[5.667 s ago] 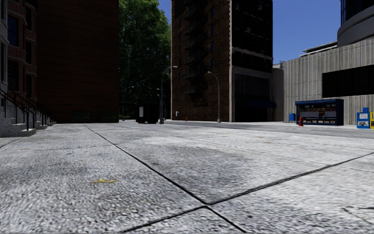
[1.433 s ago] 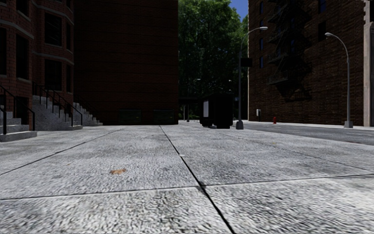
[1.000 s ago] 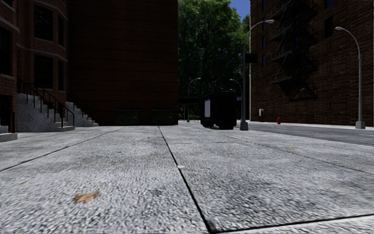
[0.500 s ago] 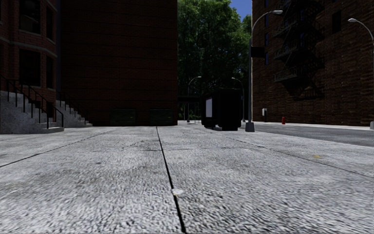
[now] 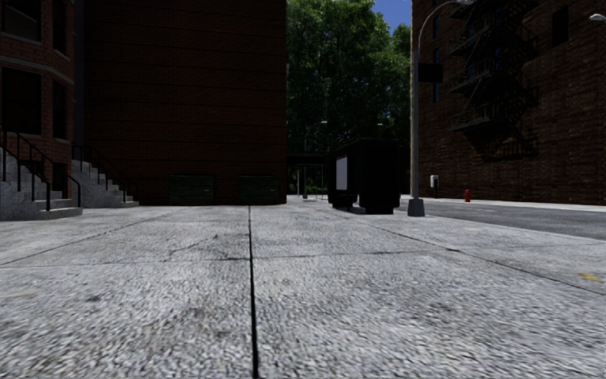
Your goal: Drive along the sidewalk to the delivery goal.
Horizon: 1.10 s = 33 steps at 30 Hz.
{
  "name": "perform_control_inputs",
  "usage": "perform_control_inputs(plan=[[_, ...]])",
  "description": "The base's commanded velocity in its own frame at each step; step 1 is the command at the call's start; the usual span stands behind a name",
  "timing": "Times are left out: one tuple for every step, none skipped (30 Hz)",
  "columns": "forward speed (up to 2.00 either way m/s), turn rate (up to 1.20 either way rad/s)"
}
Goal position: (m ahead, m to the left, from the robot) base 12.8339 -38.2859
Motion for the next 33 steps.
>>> perform_control_inputs(plan=[[2.0,0.0],[2.0,0.0],[2.0,0.0],[2.0,0.0],[2.0,0.0],[2.0,0.0],[2.0,0.0],[2.0,0.0],[2.0,0.0],[2.0,0.0],[2.0,0.0],[2.0,0.0],[2.0,0.0],[2.0,0.0],[2.0,0.0],[2.0,0.0],[2.0,0.0],[2.0,0.0],[2.0,0.0],[2.0,0.0],[2.0,0.0],[2.0,0.0],[2.0,0.0],[2.0,0.0],[2.0,0.0],[2.0,0.0],[2.0,0.0],[2.0,0.0],[2.0,0.0],[2.0,0.0],[2.0,0.0],[2.0,0.0],[2.0,0.0]])
